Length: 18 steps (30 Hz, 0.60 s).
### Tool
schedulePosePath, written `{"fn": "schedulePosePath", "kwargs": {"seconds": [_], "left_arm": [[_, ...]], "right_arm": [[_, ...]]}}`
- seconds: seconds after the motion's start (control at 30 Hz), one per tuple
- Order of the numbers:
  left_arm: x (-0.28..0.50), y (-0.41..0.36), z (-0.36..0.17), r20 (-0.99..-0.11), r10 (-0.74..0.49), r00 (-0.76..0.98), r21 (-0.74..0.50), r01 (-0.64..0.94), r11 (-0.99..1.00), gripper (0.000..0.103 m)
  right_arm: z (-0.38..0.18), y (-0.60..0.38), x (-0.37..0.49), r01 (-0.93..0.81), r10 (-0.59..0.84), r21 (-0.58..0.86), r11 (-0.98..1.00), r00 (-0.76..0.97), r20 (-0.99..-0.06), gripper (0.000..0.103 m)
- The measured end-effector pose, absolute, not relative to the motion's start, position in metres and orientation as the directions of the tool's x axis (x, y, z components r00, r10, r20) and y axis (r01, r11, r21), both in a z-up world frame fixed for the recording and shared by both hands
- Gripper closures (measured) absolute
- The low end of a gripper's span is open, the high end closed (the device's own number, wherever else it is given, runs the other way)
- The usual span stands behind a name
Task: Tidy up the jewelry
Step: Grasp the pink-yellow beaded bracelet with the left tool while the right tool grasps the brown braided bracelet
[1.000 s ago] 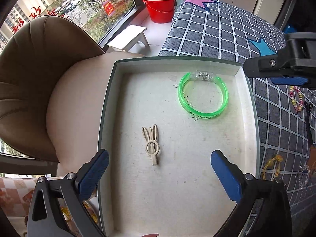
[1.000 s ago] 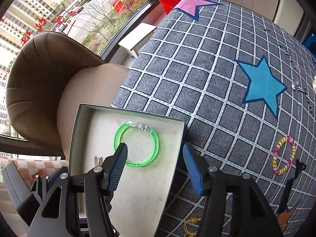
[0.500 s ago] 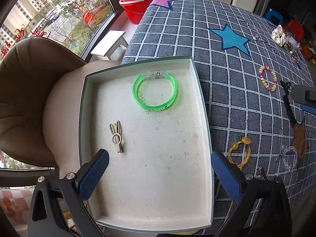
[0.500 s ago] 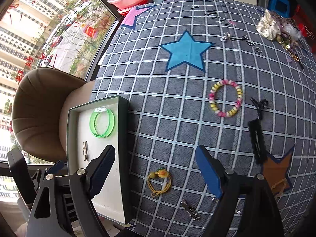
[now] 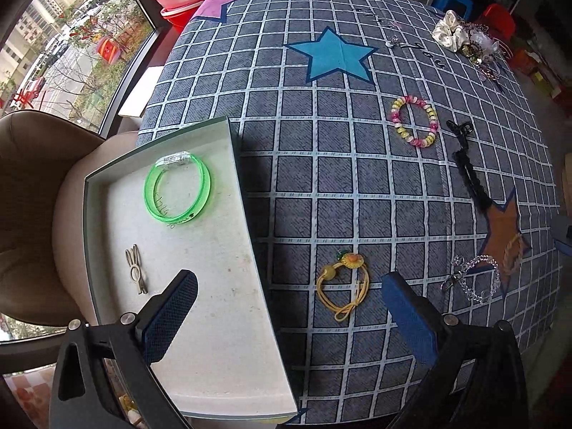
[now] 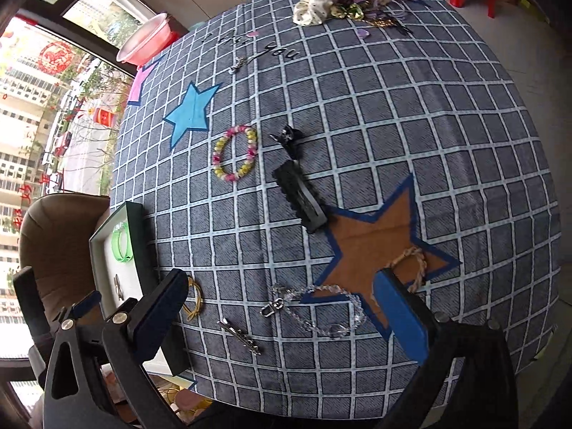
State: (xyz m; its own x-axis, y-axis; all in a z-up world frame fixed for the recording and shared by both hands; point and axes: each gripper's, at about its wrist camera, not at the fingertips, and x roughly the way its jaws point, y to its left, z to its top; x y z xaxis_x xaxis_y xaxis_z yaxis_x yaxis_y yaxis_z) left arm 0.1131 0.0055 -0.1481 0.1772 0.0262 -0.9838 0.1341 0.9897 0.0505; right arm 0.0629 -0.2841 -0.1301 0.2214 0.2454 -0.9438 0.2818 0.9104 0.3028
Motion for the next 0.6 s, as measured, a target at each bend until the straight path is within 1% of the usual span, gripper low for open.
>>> {"fn": "schedulePosePath", "kwargs": {"seconds": [0.27,0.43,0.6], "left_arm": [[0.143,-0.022,-0.164,-0.989,0.019,0.144,0.037,0.122,0.992,0.0],[0.165,-0.031,-0.179,-0.992,0.02,0.124,0.029,0.072,0.997,0.0],[0.185,-0.047,-0.188,-0.991,0.014,0.131,0.025,0.085,0.996,0.0]], "right_arm": [[-0.153,-0.336,0.034,0.379,0.166,0.21,0.901,0.146,-0.975,0.0],[-0.168,-0.346,0.021,0.373,0.125,0.15,0.915,0.091,-0.988,0.0],[-0.181,-0.345,0.016,0.359,0.1,0.115,0.926,0.06,-0.993,0.0]]}}
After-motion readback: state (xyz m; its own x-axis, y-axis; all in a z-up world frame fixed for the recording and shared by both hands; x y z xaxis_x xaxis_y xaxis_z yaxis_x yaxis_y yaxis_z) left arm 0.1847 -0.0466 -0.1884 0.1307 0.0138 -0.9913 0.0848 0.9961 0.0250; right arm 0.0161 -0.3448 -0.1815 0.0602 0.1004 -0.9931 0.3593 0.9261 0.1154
